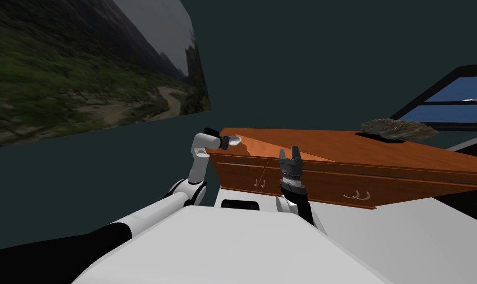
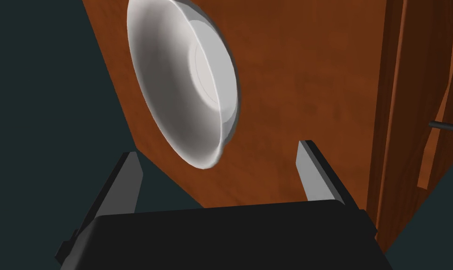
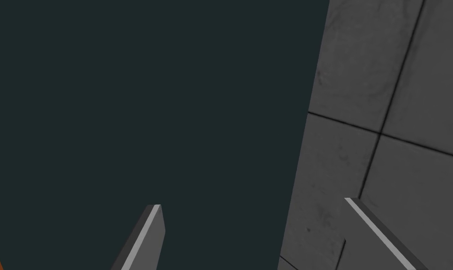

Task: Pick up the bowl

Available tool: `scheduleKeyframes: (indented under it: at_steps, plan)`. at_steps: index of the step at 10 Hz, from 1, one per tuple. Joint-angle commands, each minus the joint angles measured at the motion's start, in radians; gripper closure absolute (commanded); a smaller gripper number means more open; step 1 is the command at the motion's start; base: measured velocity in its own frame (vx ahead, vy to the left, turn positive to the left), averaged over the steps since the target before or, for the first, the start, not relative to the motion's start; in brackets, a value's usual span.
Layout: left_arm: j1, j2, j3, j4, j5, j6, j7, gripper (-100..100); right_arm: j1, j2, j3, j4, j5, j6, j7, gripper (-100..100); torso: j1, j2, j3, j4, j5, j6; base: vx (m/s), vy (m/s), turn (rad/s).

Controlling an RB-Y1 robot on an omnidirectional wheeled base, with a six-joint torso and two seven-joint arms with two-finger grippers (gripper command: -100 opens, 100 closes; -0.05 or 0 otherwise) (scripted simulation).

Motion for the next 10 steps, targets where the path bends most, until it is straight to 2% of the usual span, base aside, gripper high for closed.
scheduleKeyframes:
  at_steps: [1, 2, 3, 4, 7, 10]
  plan:
    - [-0.030, -0.001, 0.003, 0.018, -0.003, 0.050, 0.005, -100, 0.000, 0.000, 0.000, 0.000, 0.000, 0.000, 0.000, 0, 0.000, 0.000, 0.000, 0.000, 0.000, 0.000, 0.042, 0.016, -0.130]
    - [-0.030, -0.001, 0.003, 0.018, -0.003, 0.075, 0.005, -100, 0.000, 0.000, 0.000, 0.000, 0.000, 0.000, 0.000, 0, 0.000, 0.000, 0.000, 0.000, 0.000, 0.001, 0.048, 0.019, -0.077]
    - [-0.056, -0.002, 0.006, 0.036, -0.005, 0.106, 0.008, -100, 0.000, 0.000, 0.000, 0.000, 0.000, 0.000, 0.000, 0, 0.000, 0.000, 0.000, 0.000, 0.000, 0.000, 0.076, 0.025, -0.114]
    - [-0.056, -0.002, 0.006, 0.036, -0.005, 0.135, 0.008, -100, 0.000, 0.000, 0.000, 0.000, 0.000, 0.000, 0.000, 0, 0.000, -0.002, -0.001, 0.000, 0.000, 0.000, 0.068, 0.033, -0.064]
    - [-0.099, -0.003, 0.014, 0.067, -0.009, 0.220, 0.013, -100, 0.000, 0.000, 0.000, 0.000, 0.000, 0.000, 0.000, 0, 0.001, -0.001, -0.001, 0.000, 0.000, 0.000, 0.060, 0.031, -0.103]
    - [-0.117, -0.003, 0.017, 0.080, -0.011, 0.301, 0.015, -100, 0.000, 0.000, 0.000, 0.000, 0.000, 0.000, 0.000, 0, 0.001, -0.001, 0.000, 0.000, 0.000, 0.000, 0.053, 0.030, -0.067]
